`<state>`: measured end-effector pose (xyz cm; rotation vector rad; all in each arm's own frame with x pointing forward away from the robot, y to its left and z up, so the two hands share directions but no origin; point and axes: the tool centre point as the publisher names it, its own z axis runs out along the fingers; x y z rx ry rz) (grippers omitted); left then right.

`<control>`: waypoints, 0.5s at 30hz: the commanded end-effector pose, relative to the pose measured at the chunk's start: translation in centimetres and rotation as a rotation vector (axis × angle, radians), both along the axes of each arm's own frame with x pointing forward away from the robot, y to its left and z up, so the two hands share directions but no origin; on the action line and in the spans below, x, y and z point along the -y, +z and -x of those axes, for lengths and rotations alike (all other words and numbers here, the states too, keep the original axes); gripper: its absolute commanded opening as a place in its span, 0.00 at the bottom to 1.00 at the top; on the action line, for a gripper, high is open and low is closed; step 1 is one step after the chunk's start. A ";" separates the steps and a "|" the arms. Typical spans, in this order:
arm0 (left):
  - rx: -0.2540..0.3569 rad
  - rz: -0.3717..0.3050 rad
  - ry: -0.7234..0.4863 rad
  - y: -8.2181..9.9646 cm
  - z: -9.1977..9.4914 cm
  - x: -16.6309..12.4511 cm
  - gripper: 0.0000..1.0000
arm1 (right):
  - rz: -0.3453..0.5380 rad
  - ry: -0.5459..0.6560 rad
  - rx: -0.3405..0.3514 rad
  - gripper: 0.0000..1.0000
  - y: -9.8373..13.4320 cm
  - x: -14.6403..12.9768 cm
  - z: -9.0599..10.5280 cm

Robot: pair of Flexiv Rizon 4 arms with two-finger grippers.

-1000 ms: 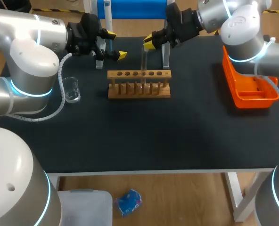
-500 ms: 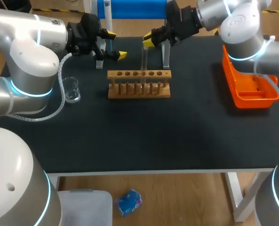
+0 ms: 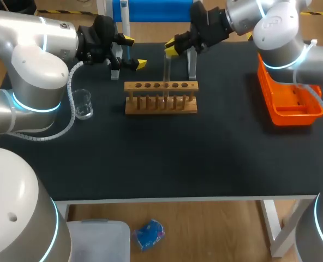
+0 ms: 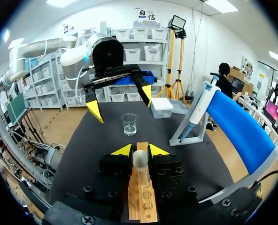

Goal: Invert the test tube, pick up the pipette, mount the tip to pipette, aspirate from beaker and dispense into the tube, eject the tip, return the pipette, and cap with the stopper.

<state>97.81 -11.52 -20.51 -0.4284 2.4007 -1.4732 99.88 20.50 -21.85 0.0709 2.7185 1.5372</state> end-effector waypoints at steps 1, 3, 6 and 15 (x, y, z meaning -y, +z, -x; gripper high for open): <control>0.004 0.003 0.000 -0.1 0.0 0.0 1.00 | 0.005 0.006 -0.004 0.00 -0.1 -0.1 -0.3; 0.004 0.003 0.000 -0.1 0.0 0.0 1.00 | 0.007 0.007 -0.006 0.00 -0.2 -0.1 -0.3; 0.004 0.003 0.000 -0.1 0.0 0.0 1.00 | 0.014 0.008 -0.012 0.00 -0.4 -0.1 -0.3; 0.004 0.003 0.000 -0.1 0.0 0.0 1.00 | 0.001 -0.002 0.001 0.00 0.4 0.0 -0.6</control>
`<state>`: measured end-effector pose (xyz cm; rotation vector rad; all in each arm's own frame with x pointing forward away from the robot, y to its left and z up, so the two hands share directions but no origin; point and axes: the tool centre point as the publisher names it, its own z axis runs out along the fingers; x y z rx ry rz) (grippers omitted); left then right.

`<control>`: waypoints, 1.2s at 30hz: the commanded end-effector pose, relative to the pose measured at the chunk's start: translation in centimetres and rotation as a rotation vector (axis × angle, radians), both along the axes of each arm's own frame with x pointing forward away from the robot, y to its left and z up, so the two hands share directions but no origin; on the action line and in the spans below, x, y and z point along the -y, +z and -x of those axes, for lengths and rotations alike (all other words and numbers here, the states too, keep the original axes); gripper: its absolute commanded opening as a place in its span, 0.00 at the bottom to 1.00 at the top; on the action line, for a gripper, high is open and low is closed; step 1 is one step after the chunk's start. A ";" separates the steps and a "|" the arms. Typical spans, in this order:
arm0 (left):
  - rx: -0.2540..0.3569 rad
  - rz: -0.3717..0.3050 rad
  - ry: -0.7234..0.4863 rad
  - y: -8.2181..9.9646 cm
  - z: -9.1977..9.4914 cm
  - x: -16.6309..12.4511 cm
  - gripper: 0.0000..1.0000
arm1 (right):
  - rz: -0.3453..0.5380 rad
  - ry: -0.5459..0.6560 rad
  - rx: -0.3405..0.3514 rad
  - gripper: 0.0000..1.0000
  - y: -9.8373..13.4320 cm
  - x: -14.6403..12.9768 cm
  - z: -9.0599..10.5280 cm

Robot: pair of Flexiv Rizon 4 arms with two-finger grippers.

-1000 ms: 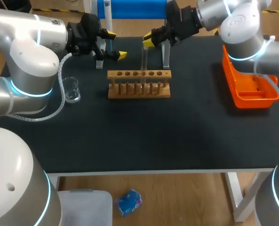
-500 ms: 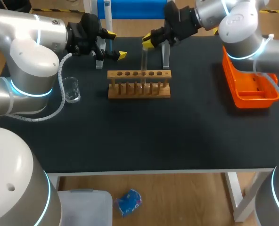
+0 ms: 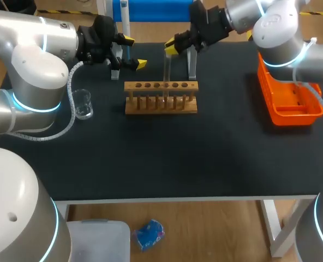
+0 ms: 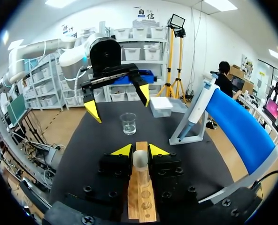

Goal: Invert the test tube, pick up the pipette, mount the tip to pipette, aspirate from beaker and dispense into the tube, eject the tip, return the pipette, and cap with the stopper.

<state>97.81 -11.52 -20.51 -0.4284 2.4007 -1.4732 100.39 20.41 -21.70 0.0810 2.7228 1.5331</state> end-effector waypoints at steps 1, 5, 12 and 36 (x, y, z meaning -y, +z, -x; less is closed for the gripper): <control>0.004 0.003 0.000 -0.1 0.0 0.0 1.00 | -0.005 0.003 0.009 0.00 0.4 -0.1 -0.2; 0.004 0.003 0.000 -0.1 0.0 0.0 1.00 | -0.007 0.005 0.015 0.00 0.6 -0.1 -0.3; 0.004 0.003 0.000 -0.1 0.0 0.0 1.00 | -0.004 0.004 0.007 0.00 -0.1 -0.2 -0.2; 0.004 0.003 0.000 -0.1 0.0 0.0 1.00 | 0.024 0.006 -0.029 0.00 -2.1 0.1 0.6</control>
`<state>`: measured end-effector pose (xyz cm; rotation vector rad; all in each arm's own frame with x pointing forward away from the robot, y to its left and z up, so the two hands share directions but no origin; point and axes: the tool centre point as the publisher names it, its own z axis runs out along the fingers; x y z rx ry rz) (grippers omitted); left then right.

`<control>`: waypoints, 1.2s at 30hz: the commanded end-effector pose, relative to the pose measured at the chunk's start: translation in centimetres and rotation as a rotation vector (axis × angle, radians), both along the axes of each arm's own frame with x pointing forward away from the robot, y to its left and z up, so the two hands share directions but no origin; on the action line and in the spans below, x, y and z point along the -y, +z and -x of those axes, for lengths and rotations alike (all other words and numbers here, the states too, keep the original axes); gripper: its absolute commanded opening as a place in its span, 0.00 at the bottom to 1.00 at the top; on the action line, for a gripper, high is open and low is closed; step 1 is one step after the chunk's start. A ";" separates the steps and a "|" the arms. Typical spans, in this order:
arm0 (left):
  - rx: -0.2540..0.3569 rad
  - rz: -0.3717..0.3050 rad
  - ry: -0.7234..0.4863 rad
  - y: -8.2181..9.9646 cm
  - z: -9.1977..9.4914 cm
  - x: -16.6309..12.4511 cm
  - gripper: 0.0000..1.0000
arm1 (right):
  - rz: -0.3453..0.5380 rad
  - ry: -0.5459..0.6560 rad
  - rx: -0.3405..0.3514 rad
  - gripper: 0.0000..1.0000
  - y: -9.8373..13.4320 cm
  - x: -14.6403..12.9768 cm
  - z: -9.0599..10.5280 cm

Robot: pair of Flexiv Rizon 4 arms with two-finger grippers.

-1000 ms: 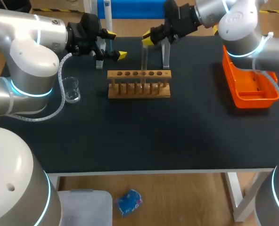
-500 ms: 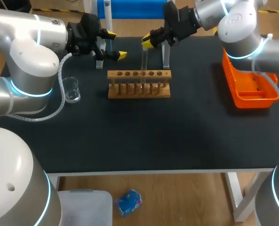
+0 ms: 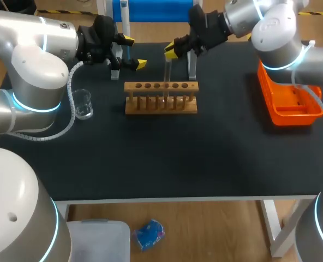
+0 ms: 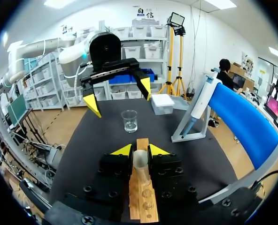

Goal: Invert the test tube, pick up the pipette, mount the tip to pipette, aspirate from beaker and dispense into the tube, eject the tip, return the pipette, and cap with the stopper.

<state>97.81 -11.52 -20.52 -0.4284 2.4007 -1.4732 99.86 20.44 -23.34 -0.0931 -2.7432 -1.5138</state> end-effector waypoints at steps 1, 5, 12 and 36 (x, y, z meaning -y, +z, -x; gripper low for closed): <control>0.004 0.003 0.000 -0.1 0.0 0.0 1.00 | 0.008 0.001 -0.007 0.00 -0.6 0.2 0.1; 0.004 0.003 0.000 -0.1 0.0 0.0 1.00 | 0.012 -0.002 -0.014 0.00 -1.0 0.3 0.2; 0.004 0.003 0.000 -0.1 0.0 0.0 1.00 | 0.002 -0.020 0.003 1.00 -0.2 0.4 0.2; 0.004 0.003 0.000 -0.1 0.0 0.0 1.00 | -0.352 0.094 0.116 0.00 3.4 -0.4 0.2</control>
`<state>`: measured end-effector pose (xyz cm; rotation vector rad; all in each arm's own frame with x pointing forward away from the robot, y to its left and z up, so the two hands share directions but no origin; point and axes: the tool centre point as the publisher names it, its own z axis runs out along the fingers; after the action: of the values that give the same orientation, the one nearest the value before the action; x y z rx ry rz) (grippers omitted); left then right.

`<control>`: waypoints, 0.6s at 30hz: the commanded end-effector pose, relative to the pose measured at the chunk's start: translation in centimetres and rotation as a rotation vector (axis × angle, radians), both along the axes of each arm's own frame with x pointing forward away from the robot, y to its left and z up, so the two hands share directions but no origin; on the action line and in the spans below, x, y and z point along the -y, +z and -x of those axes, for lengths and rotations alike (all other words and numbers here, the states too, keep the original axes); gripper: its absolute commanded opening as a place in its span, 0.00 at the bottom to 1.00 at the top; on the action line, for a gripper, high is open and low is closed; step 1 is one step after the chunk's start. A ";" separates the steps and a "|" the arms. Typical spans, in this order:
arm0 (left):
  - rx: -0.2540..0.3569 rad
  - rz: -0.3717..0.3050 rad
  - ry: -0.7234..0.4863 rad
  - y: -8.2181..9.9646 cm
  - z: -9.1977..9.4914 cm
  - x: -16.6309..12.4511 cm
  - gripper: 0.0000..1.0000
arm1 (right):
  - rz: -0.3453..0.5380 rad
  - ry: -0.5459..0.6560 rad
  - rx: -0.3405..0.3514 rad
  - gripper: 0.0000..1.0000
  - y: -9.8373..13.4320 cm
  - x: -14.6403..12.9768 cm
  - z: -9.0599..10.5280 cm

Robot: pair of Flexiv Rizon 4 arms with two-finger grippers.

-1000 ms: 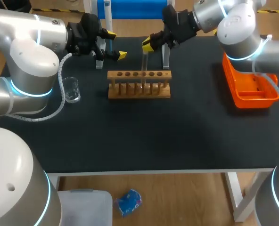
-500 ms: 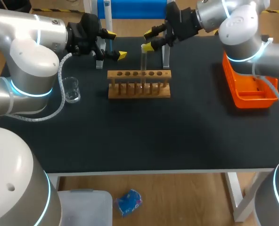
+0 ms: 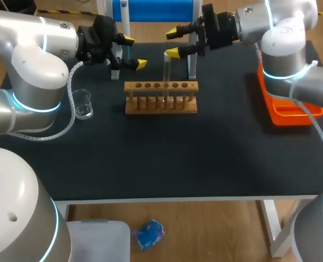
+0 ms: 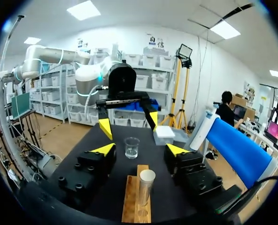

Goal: Invert the test tube, pick up the pipette, mount the tip to pipette, aspirate from beaker and dispense into the tube, eject the tip, return the pipette, and cap with the stopper.

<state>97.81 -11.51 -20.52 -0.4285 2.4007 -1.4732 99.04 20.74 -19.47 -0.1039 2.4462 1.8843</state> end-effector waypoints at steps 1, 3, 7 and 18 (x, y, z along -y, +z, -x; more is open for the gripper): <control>0.004 0.003 0.000 -0.1 0.0 0.0 1.00 | -0.053 0.024 -0.005 0.00 -0.4 -0.1 -0.7; 0.004 0.003 0.000 -0.1 0.0 0.0 1.00 | -0.066 0.033 -0.010 0.00 -0.5 -0.2 -0.7; 0.004 0.003 0.000 -0.1 0.0 0.0 1.00 | -0.084 0.042 -0.018 0.00 -0.6 -0.4 -0.8; 0.004 0.003 0.000 -0.1 0.0 0.0 1.00 | -0.193 0.023 -0.059 0.00 -1.0 -0.8 -1.1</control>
<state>97.81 -11.52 -20.52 -0.4284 2.4007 -1.4732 100.08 21.37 -19.80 -0.0683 2.3230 2.1247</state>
